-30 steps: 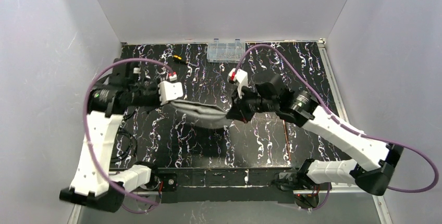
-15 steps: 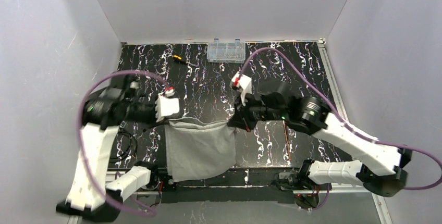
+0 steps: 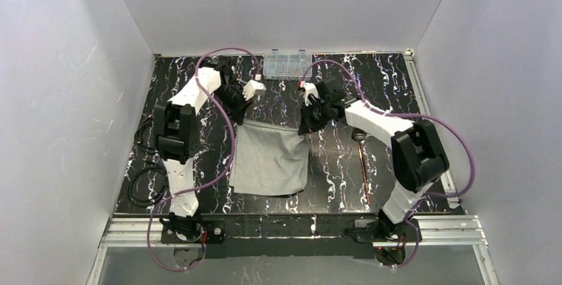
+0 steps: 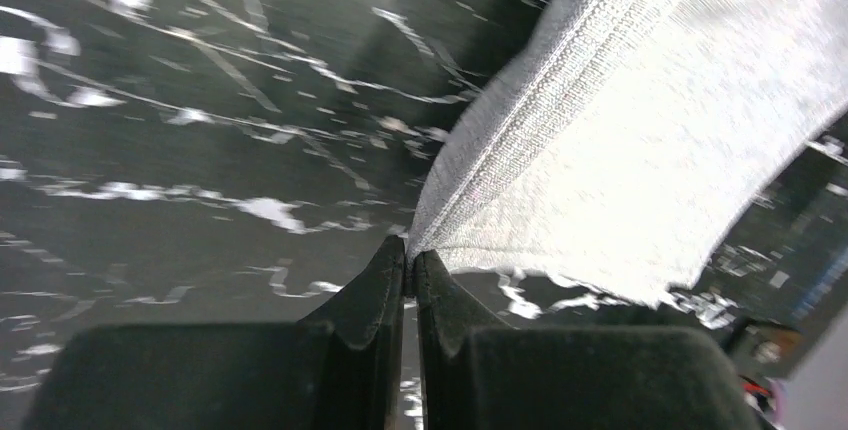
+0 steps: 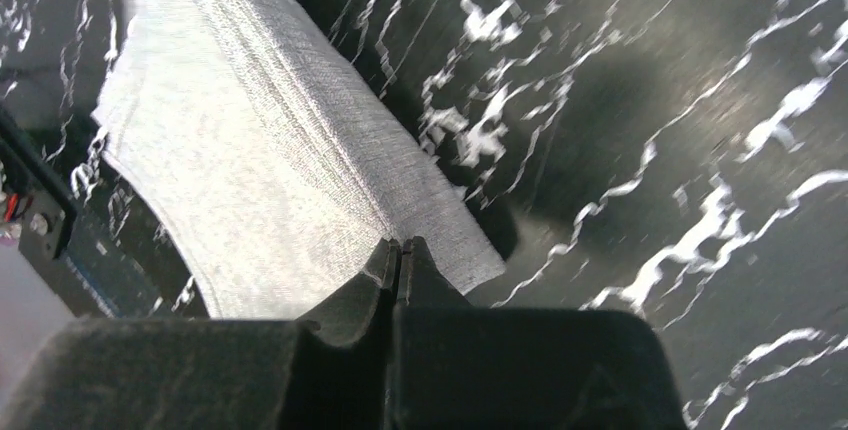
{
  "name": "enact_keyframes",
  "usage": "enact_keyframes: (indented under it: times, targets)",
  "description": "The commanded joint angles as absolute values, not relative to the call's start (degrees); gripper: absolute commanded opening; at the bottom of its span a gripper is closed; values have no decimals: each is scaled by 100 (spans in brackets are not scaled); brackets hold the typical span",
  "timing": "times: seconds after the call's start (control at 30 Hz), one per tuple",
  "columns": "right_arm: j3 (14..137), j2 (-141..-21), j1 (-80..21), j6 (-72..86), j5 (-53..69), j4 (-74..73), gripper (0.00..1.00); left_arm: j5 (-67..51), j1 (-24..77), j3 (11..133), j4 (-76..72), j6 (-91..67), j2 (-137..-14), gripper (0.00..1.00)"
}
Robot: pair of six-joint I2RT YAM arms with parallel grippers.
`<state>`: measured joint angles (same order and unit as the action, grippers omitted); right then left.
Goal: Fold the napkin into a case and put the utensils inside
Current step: Turn over the upper triangle folded napkin at the center of the board, then smooth out the lower triangle-folded napkin at the center of the board.
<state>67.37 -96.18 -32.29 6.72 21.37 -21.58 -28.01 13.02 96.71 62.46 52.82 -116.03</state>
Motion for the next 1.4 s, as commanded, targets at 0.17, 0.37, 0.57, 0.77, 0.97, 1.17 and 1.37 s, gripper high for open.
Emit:
enact_keyframes:
  times: [0.17,0.37,0.57,0.77,0.97,1.17,1.37]
  targets:
    - [7636,-10646,-2745,357,2224,-1503,1,-1754,1241,10714,5469,4586,-12169,0]
    - [8106,-11304,-2697,144,2003,-1636,1,-1433,1345,10658,4913,4258,-12390,0]
    - [8483,-11649,-2629,211,1554,-1646,33,-763,1424,10789,4094,3482,-12505,26]
    - [8727,-11439,-2633,216,501,-1622,83,-806,1424,10862,4069,3279,-12177,55]
    - [8111,-10665,-2635,692,745,-1132,91,-1273,1423,10624,4583,3376,-11617,52]
    - [7040,-10425,-2640,2053,1881,-311,59,-1448,1424,9924,4686,3533,-11481,48]
    - [6888,-10670,-2610,2382,2164,-44,73,-1550,1423,9795,4761,3568,-11443,44]
